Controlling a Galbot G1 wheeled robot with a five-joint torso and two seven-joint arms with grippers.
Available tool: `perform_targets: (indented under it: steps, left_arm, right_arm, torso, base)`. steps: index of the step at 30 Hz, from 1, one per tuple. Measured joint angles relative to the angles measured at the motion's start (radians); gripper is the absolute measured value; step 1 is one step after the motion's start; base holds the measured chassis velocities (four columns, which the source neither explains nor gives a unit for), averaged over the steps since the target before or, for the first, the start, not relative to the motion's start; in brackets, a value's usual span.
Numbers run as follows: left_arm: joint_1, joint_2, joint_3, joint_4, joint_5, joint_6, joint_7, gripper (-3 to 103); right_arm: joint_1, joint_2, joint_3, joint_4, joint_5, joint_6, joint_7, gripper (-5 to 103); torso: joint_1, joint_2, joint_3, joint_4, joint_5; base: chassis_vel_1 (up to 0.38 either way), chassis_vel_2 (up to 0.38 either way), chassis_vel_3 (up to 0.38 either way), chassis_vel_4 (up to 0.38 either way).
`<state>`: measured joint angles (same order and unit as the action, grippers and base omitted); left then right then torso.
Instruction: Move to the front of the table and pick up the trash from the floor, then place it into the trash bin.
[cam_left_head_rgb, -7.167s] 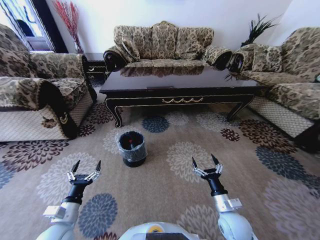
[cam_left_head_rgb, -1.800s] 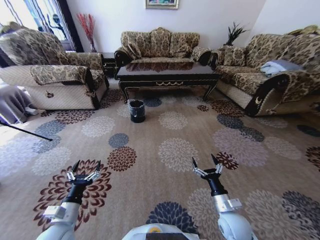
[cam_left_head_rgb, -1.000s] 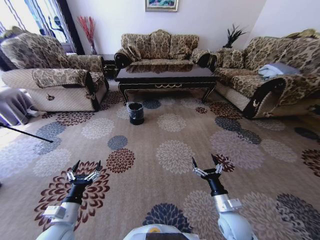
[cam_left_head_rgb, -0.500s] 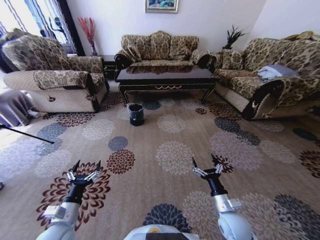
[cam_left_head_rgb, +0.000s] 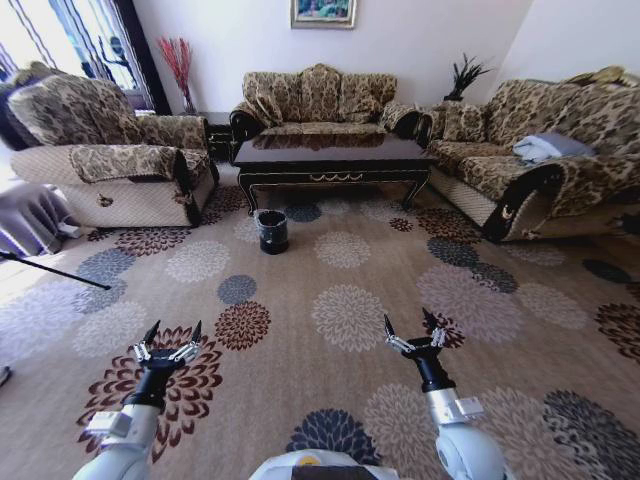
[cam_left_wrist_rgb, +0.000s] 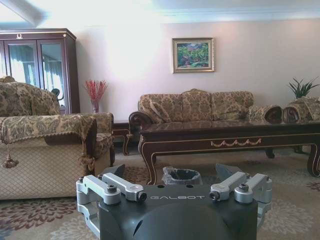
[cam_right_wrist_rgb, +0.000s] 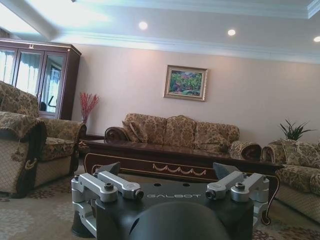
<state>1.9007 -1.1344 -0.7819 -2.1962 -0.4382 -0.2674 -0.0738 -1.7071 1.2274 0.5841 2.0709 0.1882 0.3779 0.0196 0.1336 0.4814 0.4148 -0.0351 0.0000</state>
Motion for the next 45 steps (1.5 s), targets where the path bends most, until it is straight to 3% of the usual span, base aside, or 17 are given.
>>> perform_targets:
  steps: [45]
  left_arm:
    - [0.0,0.0,0.0,0.0,0.0,0.0,0.0,100]
  right_arm:
    - [0.0,0.0,0.0,0.0,0.0,0.0,0.0,100]
  torso:
    - [0.068,0.177,0.108,-0.0001,-0.0001]
  base:
    - [0.01,-0.012,-0.01,0.012]
